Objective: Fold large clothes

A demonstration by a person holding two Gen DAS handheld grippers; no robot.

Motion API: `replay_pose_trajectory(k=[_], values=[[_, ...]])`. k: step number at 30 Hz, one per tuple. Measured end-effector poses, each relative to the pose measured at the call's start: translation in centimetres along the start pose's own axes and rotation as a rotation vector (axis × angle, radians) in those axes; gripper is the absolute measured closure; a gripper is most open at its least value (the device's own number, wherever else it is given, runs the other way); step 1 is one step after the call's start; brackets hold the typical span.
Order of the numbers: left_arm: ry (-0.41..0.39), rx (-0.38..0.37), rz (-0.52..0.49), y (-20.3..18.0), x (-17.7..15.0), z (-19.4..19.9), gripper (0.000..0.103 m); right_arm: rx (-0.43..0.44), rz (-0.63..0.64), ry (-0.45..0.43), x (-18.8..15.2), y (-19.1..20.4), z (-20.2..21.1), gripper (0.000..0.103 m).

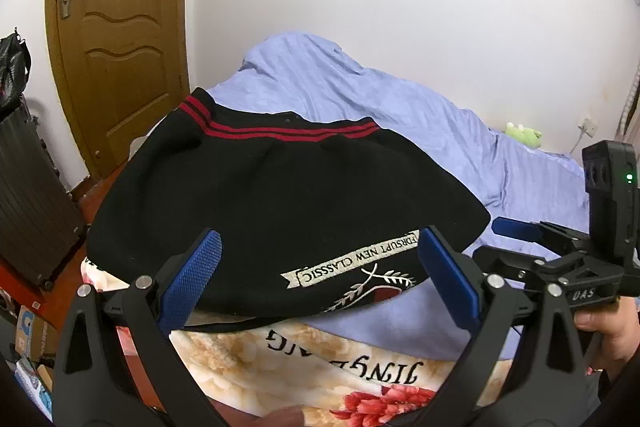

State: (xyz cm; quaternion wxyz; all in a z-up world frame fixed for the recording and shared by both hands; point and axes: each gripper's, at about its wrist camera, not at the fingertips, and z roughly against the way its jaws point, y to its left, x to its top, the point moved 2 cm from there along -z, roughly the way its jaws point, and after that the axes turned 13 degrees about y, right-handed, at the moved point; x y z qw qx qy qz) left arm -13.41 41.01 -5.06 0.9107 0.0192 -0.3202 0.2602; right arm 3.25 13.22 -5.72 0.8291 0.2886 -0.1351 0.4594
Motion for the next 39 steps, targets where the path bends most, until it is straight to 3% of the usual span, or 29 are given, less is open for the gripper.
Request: replay_pose_trajectory(k=[27, 39], values=[[-0.016, 0.024, -0.004, 0.0, 0.5, 0.5, 0.007, 0.022, 0.016, -0.033, -0.1, 0.1, 0.6, 0.005], [-0.017, 0.023, 0.014, -0.2, 0.4, 0.4, 0.007, 0.035, 0.019, -0.087, -0.8, -0.3, 1.2, 0.005]])
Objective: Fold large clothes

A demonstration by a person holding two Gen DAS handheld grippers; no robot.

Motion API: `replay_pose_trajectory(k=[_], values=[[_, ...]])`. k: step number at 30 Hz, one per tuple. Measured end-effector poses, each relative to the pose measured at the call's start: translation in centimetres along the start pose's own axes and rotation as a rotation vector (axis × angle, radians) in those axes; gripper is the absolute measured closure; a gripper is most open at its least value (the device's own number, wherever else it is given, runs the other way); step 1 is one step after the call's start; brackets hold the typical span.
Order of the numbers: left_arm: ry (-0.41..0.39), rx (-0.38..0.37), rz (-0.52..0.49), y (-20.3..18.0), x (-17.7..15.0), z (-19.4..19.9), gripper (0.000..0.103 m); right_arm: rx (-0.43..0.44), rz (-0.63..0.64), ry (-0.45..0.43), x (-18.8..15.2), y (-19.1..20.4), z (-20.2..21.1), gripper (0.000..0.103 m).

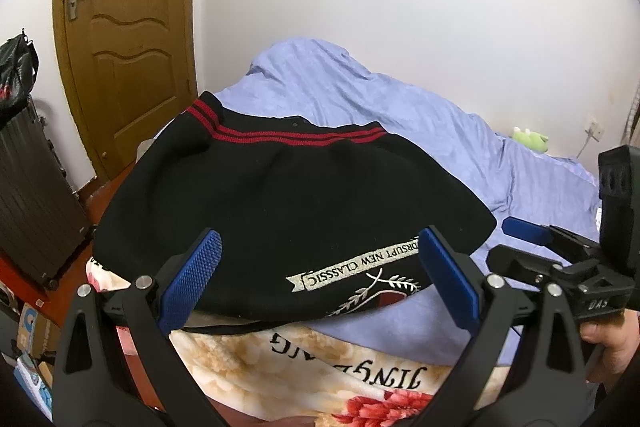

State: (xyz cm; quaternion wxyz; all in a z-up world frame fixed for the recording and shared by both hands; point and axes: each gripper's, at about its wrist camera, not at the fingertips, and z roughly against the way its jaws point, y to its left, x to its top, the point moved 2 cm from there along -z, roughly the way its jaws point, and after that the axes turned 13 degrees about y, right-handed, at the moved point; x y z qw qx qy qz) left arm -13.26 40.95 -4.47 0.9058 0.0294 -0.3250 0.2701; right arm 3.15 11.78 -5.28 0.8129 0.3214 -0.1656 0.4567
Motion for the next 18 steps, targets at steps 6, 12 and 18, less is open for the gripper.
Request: replay_pose_trajectory(k=[6, 12, 18], values=[[-0.015, -0.022, -0.001, -0.1, -0.2, -0.1, 0.007, 0.02, 0.014, -0.007, 0.0, 0.4, 0.3, 0.005], [-0.007, -0.018, -0.029, -0.8, -0.5, 0.1, 0.007, 0.024, -0.002, 0.001, -1.1, 0.1, 0.0, 0.005], [-0.012, 0.012, -0.025, -0.9, -0.7, 0.5, 0.007, 0.05, -0.049, -0.028, -1.4, -0.1, 0.7, 0.005]])
